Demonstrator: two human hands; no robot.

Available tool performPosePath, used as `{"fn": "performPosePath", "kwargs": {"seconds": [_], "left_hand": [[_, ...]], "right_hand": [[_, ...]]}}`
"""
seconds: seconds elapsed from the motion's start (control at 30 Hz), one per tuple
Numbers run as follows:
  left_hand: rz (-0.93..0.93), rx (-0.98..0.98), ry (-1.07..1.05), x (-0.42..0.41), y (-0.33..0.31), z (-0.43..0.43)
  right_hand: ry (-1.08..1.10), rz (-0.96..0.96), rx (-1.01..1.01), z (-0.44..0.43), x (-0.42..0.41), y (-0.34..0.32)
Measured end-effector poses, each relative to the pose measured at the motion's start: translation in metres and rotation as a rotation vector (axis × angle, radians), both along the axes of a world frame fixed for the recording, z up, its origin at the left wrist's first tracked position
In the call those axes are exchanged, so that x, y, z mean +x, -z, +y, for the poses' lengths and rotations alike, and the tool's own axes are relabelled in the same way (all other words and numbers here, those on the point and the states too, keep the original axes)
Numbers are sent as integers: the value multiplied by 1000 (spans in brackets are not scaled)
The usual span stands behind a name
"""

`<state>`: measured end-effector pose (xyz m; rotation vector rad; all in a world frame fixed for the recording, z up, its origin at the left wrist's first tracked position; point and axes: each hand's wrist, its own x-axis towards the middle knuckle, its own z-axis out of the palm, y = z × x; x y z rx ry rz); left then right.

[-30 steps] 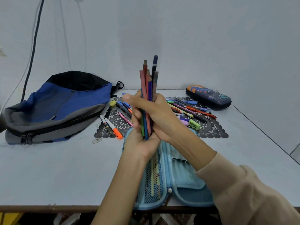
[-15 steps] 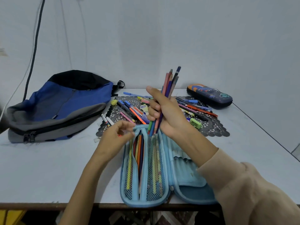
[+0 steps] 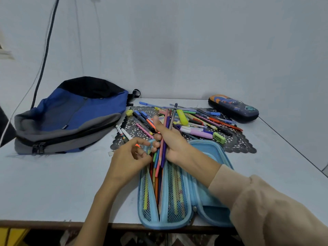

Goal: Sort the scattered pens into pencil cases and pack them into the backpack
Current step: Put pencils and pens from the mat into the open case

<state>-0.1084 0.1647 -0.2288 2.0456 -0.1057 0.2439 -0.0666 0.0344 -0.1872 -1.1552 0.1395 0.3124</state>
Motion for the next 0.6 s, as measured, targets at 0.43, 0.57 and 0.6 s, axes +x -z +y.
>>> {"fn": "performPosePath", "kwargs": {"seconds": [0.43, 0.57, 0.6], "left_hand": [[-43, -175, -145, -6, 8, -9], [-45, -205, -167, -5, 12, -10], [-48, -196, -165, -4, 12, -10]], "right_hand": [[-188, 108, -142, -19, -17, -12], [-256, 96, -129, -24, -30, -17], [-278, 96, -138, -25, -32, -19]]}}
